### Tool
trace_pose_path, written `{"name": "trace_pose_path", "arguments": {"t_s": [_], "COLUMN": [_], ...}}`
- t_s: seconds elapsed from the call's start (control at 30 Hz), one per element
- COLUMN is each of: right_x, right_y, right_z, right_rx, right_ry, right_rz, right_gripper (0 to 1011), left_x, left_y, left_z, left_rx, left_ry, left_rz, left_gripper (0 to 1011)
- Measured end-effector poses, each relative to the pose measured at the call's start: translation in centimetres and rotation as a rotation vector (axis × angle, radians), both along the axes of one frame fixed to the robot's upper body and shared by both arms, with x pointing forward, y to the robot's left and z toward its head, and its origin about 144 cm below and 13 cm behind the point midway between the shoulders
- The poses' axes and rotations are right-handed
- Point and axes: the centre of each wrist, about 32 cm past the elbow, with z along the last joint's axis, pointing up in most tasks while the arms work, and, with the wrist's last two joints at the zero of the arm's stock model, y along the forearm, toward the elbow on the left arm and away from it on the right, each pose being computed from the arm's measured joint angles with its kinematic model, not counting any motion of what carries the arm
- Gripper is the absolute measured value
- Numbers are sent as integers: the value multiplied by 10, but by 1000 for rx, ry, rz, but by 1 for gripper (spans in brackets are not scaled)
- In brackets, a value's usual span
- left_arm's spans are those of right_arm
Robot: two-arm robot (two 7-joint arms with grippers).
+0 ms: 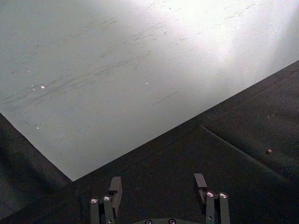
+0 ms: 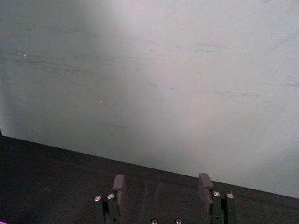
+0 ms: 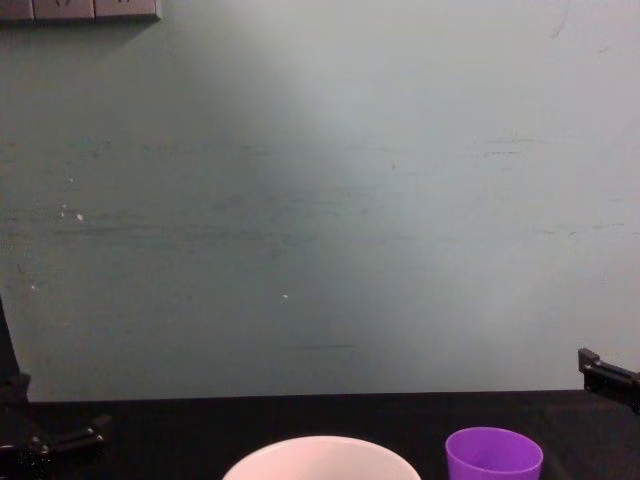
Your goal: Pick up the cup and pour the mung beans from the cup into the bowl.
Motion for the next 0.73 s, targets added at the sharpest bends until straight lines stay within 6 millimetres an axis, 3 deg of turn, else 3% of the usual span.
{"name": "trace_pose_path", "arguments": {"t_s": [0.73], "right_x": [0], "right_y": [0], "right_z": [1], "right_rx": [3], "right_ry": [-3], "right_rz": [-1], "right_gripper": [1003], "left_x": [0], "left_y": [0], "left_z": [0], "left_rx": [0], "left_ry": [0], "left_rz": [0], "left_gripper": [1000]}}
